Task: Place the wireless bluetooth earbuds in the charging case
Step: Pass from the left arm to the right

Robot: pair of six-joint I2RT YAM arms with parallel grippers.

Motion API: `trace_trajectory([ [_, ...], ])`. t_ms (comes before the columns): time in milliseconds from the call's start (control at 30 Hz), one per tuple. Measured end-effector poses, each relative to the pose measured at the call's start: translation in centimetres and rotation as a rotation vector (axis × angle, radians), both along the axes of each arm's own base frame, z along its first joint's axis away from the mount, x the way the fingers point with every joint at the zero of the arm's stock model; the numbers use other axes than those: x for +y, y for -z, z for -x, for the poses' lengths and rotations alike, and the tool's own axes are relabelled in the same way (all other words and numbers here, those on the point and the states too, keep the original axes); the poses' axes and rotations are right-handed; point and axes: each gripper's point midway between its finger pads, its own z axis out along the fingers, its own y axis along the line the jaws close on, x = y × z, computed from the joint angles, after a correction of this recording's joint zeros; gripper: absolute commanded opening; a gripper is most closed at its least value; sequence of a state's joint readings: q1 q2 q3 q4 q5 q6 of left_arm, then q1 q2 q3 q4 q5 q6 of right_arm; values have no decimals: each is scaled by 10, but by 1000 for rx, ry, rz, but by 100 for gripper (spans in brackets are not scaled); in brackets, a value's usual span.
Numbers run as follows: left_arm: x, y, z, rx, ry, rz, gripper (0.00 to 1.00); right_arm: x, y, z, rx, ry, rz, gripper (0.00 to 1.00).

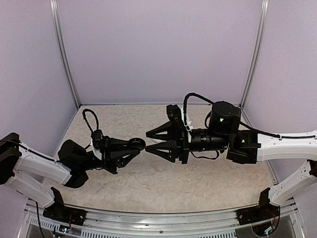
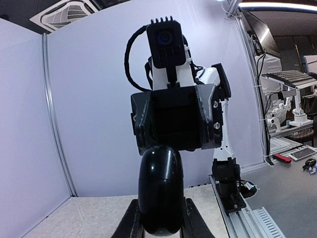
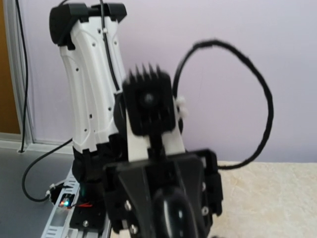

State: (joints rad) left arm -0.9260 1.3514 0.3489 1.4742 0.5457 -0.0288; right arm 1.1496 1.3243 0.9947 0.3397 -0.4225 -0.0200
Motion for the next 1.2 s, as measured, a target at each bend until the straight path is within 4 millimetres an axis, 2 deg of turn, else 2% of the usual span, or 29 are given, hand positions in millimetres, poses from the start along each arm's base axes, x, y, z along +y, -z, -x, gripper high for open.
trace_trajectory([
  [133,2,-4,2,-5,5,18,0,4,10,-2,9,1,7,42],
  [467,1,-5,3,-9,14,31,0,15,17,-7,17,0,-9,35],
  [1000,0,-5,4,-12,22,35,0,19,21,-9,50,-25,-18,30],
  [1200,-1,-10,4,-19,23,44,0,19,22,-10,50,-35,-16,24],
])
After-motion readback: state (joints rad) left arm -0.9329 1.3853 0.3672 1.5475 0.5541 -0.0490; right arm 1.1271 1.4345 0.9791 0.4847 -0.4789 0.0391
